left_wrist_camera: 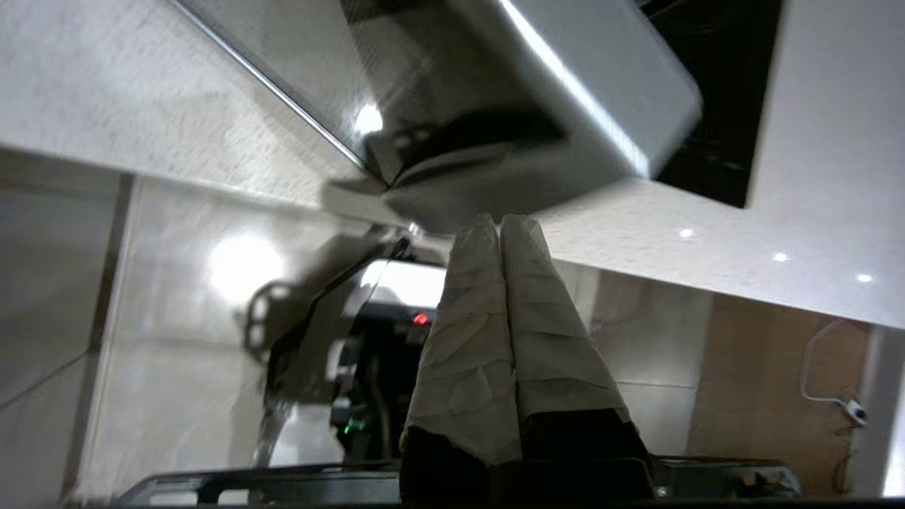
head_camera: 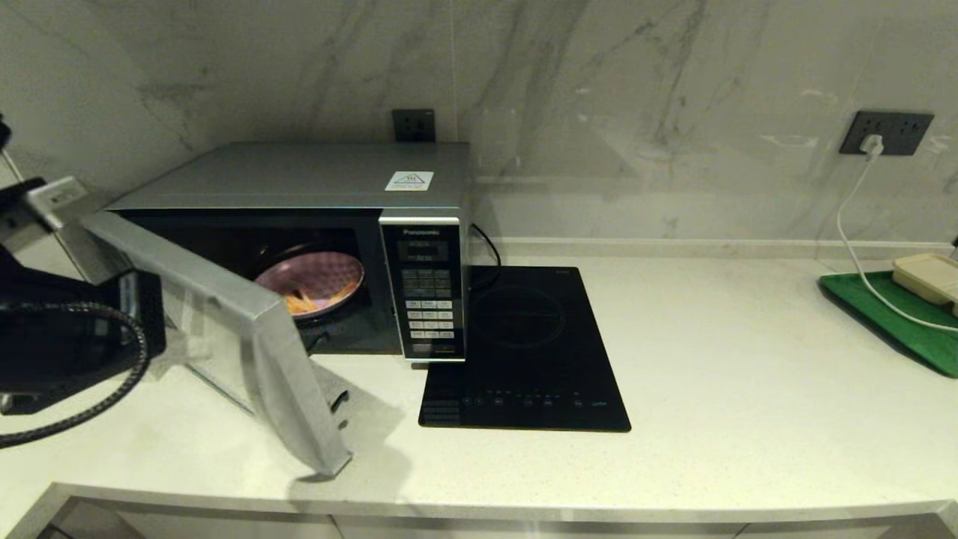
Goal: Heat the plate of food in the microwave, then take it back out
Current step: Close the microwave oven
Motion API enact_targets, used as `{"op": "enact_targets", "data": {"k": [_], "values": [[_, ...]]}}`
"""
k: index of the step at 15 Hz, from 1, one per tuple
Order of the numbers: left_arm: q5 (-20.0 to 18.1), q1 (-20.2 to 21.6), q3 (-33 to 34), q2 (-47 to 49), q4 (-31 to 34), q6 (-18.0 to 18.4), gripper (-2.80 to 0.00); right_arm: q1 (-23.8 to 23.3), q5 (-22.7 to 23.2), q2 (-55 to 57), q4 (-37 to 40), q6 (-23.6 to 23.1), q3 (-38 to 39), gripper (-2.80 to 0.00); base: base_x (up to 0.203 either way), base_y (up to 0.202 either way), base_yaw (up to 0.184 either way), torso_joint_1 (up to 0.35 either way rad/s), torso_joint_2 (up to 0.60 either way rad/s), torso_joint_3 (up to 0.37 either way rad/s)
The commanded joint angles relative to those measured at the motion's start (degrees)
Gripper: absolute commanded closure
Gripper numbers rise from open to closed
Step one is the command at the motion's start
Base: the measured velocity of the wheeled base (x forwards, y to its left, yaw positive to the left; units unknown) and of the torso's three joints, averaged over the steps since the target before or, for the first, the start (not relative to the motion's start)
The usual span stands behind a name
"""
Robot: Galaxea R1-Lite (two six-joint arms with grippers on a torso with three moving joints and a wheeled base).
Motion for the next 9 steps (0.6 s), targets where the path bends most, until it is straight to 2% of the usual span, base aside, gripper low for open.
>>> {"op": "enact_targets", "data": {"k": [1, 4, 9], "values": [[1.50, -0.36, 1.34, 5.29, 0.15, -2.14, 0.00, 0.02, -0.05, 0.00, 0.02, 0.02, 0.00, 0.00, 0.000, 0.000, 0.000, 0.000, 0.00, 0.000], [1.87, -0.47, 1.24, 6.67, -1.83, -2.95, 0.00, 0.02, -0.05, 0.00, 0.02, 0.02, 0.00, 0.00, 0.000, 0.000, 0.000, 0.000, 0.00, 0.000], [1.87, -2.01, 1.80, 7.91, -11.30, -2.65, 0.00, 0.02, -0.05, 0.00, 0.02, 0.02, 0.00, 0.00, 0.000, 0.000, 0.000, 0.000, 0.00, 0.000]]}}
